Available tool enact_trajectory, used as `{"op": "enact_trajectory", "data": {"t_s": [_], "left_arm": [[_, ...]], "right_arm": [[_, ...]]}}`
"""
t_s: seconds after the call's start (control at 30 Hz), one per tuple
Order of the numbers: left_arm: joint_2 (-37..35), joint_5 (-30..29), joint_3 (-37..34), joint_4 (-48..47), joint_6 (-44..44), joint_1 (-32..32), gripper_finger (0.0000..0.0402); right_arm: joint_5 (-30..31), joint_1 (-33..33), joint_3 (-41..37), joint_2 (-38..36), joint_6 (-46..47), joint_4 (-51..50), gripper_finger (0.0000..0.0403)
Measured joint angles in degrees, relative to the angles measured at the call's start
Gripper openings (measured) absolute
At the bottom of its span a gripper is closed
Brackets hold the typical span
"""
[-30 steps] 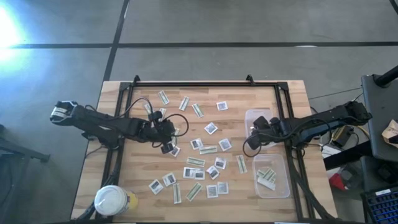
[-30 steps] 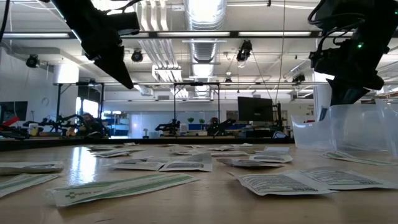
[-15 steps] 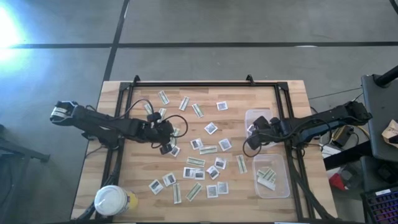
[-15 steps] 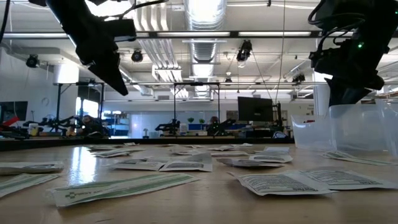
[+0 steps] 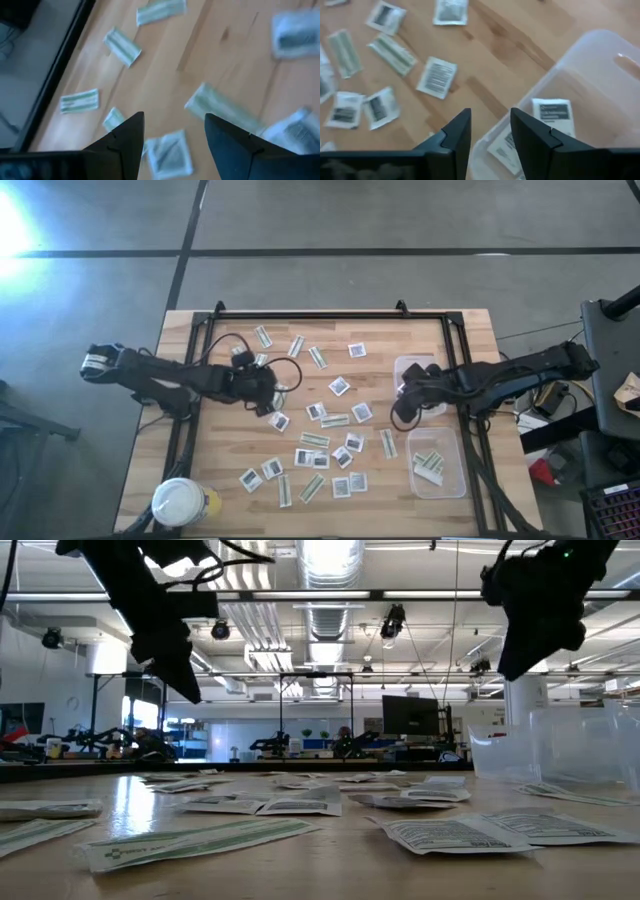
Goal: Pick & Place First Aid Supplies
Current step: Put the bandage pack into the bottom bin
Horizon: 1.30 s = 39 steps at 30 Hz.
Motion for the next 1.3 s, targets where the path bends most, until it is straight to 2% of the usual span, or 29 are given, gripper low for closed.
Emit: {"op": "enact_trajectory", "data": {"t_s": [0.2, 0.27, 0.4, 0.57, 0.7, 0.83, 0.9, 1.3], "left_arm": [[0.0, 1.5, 1.7, -9.4, 6.0, 3.0, 0.0202], [0.0, 2.0, 0.9, -9.9, 10.3, 3.0, 0.0202], [0.0, 6.8, -2.4, -8.7, 16.0, 3.0, 0.0202], [0.0, 12.0, -6.1, -5.0, 14.2, 2.9, 0.0202], [0.0, 21.8, -6.5, -0.6, 9.9, 2.1, 0.0202], [0.0, 30.2, -6.5, 6.9, 6.0, -0.9, 0.0202], [0.2, 32.2, -6.5, 10.3, 3.8, -3.3, 0.0202], [0.2, 31.7, -6.5, 22.7, -6.1, -21.5, 0.0202]], "right_arm": [[-0.3, 3.3, 0.9, -0.1, 0.8, 0.1, 0.0119], [-0.3, 4.4, 0.6, -0.1, 1.7, 0.1, 0.0116], [-0.3, 6.1, 0.0, 0.0, 3.2, 0.3, 0.0109], [-0.1, 7.5, -0.4, 0.0, 4.6, 0.4, 0.0101], [-0.1, 8.0, -0.4, 0.0, 4.5, 0.5, 0.0095], [1.0, 8.0, -0.4, 0.0, 4.5, 0.5, 0.0089], [1.0, 8.0, -0.4, 0.0, 4.5, 0.5, 0.0086], [2.3, 8.0, -0.5, 0.0, 4.7, 0.6, 0.0070]]}}
